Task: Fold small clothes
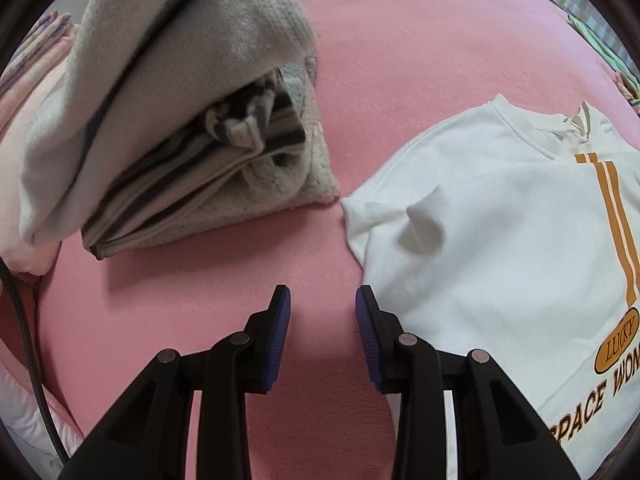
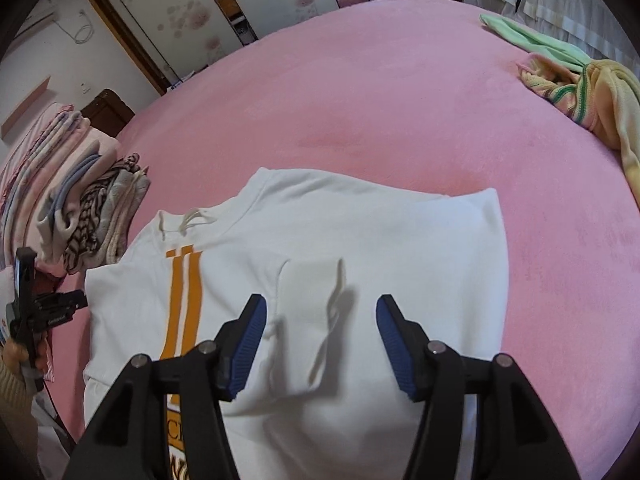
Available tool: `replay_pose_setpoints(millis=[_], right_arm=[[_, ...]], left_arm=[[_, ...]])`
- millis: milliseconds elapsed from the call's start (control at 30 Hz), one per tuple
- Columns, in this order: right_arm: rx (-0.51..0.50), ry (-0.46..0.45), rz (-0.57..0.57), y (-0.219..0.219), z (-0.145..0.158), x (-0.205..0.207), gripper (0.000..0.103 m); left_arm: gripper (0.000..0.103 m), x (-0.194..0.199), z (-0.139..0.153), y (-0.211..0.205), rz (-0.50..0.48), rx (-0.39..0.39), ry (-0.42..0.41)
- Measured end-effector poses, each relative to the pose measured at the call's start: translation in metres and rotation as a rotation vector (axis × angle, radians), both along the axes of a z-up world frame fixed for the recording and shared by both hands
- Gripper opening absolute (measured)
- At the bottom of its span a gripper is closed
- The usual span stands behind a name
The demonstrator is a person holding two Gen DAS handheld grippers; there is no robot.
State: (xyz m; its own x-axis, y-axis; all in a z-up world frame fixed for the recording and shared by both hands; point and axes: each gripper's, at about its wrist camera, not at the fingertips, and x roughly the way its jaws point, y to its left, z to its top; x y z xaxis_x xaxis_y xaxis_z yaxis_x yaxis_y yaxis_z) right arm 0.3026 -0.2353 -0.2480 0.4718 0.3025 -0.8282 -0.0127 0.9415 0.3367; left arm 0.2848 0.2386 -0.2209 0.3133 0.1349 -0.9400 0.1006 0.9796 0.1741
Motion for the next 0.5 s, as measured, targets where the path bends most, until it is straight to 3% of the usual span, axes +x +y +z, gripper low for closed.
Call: replay_pose_setpoints(millis=[100, 167, 233, 400, 500], right_arm=[[0.037, 0.016, 0.027, 0.006, -0.007, 0.009, 0.054], [0.021, 0.022, 0.069, 0.017, -0.009, 0.01, 0.016], [-0.046, 0.0, 0.088, 0.026, -0.004, 0.003, 0.016], [-0.092, -0.072, 0.091, 0.024, 0.036, -0.033, 0.011], [-0.146, -0.062, 0.049, 0.014, 0.048, -0.052, 0.011]], left_arm=[[0.033, 0.0, -0.004, -0.004, 0.004, -0.003, 0.002], [0.033, -0.003, -0.006, -0.003, 0.005, -0.002, 0.003], [0.033, -0.003, -0.008, 0.001, 0.006, -0.003, 0.001], [0.033, -0.002, -0.014, 0.009, 0.016, -0.009, -0.013], [0.033, 0.0, -0.015, 0.009, 0.022, -0.014, -0.017]])
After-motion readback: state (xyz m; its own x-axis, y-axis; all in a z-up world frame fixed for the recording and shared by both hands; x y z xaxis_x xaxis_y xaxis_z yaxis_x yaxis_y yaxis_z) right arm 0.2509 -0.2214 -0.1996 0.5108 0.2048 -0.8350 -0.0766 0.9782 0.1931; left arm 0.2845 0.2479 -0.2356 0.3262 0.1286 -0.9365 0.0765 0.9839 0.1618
